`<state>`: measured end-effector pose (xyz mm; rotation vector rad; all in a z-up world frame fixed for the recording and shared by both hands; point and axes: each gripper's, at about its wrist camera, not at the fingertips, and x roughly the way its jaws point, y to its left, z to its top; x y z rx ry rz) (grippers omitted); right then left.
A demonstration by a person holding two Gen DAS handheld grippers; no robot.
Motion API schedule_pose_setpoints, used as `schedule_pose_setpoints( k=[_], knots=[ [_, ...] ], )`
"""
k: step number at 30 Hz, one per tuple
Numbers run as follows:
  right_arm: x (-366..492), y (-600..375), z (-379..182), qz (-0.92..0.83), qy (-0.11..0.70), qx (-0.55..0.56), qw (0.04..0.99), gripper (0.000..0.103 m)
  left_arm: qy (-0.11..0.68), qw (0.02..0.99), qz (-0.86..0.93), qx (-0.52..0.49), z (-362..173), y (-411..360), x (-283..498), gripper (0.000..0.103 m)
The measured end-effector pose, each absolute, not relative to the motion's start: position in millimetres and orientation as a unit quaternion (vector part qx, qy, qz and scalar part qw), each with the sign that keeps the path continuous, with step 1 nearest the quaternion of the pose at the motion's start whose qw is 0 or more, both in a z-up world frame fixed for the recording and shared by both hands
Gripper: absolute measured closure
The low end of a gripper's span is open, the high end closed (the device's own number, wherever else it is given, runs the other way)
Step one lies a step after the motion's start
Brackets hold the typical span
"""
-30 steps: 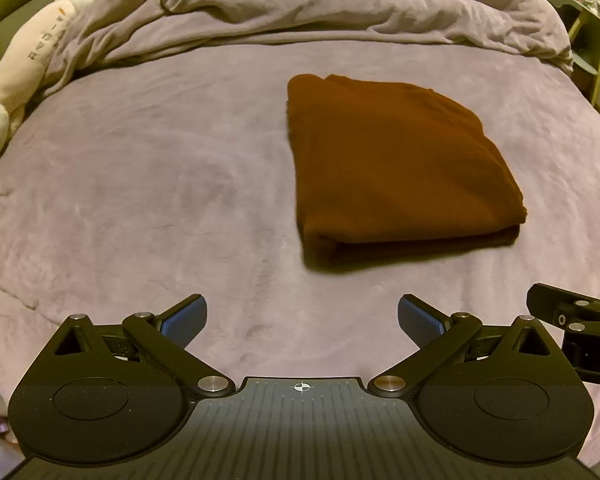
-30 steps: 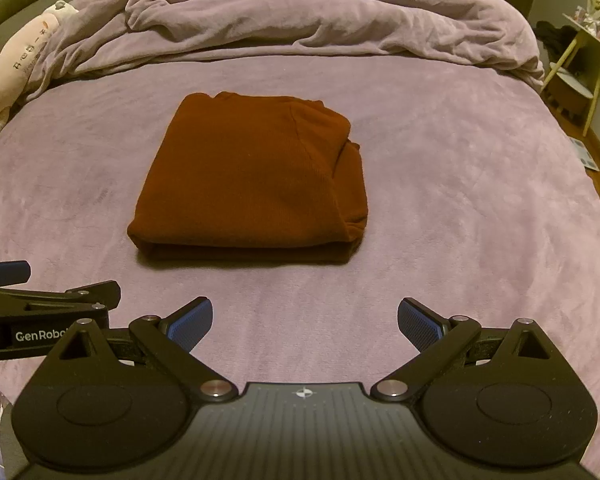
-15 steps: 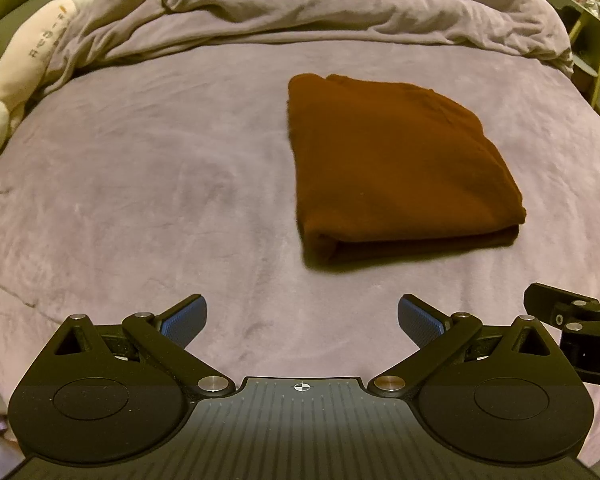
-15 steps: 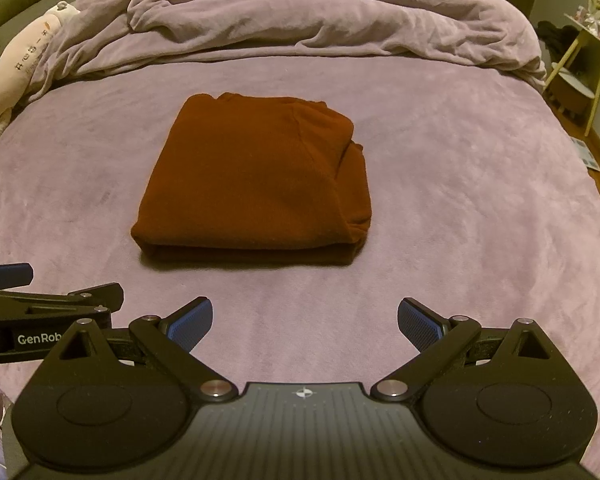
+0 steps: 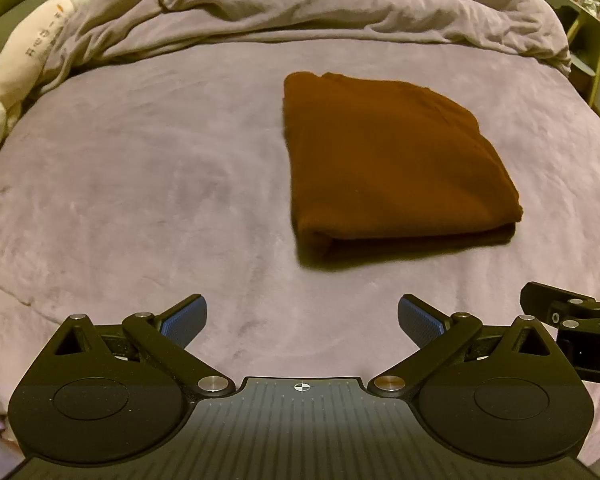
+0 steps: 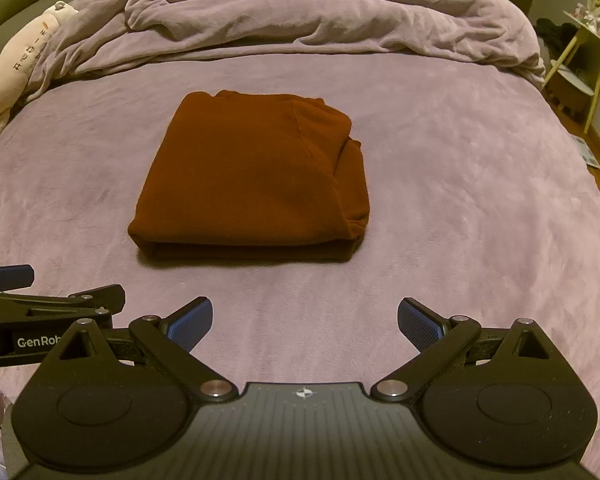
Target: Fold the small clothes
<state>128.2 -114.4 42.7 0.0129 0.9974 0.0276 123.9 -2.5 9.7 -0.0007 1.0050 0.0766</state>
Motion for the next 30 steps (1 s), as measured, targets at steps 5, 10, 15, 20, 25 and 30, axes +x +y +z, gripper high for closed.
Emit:
schedule_pose_setpoints(
  k=[5, 10, 15, 20, 25, 30],
  knots=[
    [127.6, -115.4, 41.8, 0.013, 0.479, 0.008, 0.878, 0.004, 0.48, 0.876, 0.037, -0.002, 9.2, -3.5, 122.1, 0.0],
    [127.5, -115.5, 41.0, 0.011, 0.48, 0.01, 0.877, 0.004, 0.482, 0.876, 0.037, -0.003, 8.8, -3.8, 122.2, 0.0],
    [126.2, -113.6, 40.8, 0.011, 0.478, 0.007, 0.878, 0.004, 0.484, 0.874, 0.036, -0.003, 8.1, -4.2, 122.7, 0.0],
    [126.0, -112.9, 40.7, 0.01, 0.477, 0.006, 0.879, 0.004, 0.484, 0.875, 0.036, -0.003, 7.4, -4.9, 123.3, 0.0],
    [126.4, -113.3, 40.7, 0.009, 0.477, 0.007, 0.879, 0.004, 0.483, 0.875, 0.037, -0.005, 6.5, -4.7, 122.6, 0.0],
    [126.3, -113.6, 40.5, 0.008, 0.478, 0.007, 0.878, 0.004, 0.483, 0.875, 0.037, -0.007, 6.6, -4.8, 122.0, 0.0]
  ],
)
